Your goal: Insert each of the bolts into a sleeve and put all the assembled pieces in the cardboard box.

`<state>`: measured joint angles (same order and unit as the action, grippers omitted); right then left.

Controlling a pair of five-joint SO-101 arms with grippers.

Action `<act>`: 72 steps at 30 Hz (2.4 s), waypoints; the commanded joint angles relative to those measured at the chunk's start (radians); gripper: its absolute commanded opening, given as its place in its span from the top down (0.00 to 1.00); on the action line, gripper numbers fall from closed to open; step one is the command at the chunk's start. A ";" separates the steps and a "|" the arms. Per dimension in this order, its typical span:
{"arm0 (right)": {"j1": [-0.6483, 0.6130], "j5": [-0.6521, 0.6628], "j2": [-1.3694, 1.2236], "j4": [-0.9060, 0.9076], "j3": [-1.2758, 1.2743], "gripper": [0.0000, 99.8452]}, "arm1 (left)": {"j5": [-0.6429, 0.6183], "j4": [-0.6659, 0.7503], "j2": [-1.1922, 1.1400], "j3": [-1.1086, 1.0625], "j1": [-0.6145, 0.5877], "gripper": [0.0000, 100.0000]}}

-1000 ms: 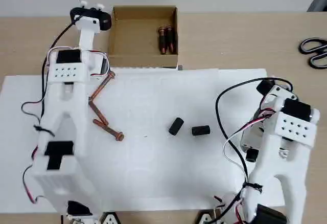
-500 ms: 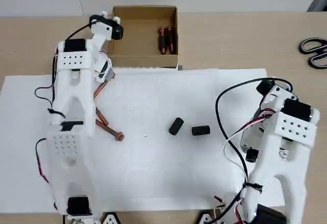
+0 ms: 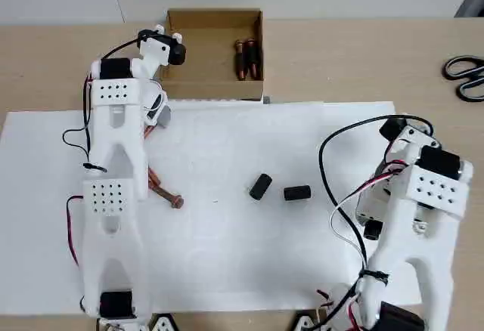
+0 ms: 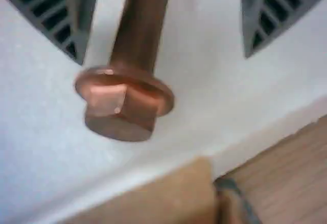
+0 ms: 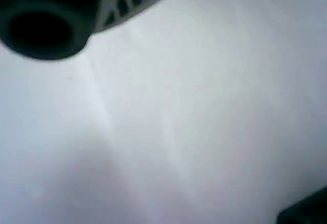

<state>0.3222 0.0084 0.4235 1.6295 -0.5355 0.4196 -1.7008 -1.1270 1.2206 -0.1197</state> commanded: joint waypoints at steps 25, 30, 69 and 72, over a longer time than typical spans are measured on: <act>0.002 0.006 0.033 -0.002 0.011 0.99 | -0.021 -0.054 -0.002 0.289 0.011 1.00; 0.002 0.006 0.041 -0.002 0.012 0.99 | -0.097 -0.055 0.141 0.251 0.021 1.00; -0.397 0.008 0.746 -0.228 -0.078 1.00 | -0.396 -0.051 1.542 -0.986 0.233 1.00; -0.481 0.009 0.839 -0.254 -0.166 1.00 | -0.402 -0.051 1.636 -1.059 0.295 1.00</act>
<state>-0.0905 0.0084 1.1845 1.4177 -0.6567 0.0238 -1.7346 0.4058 0.1987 0.1289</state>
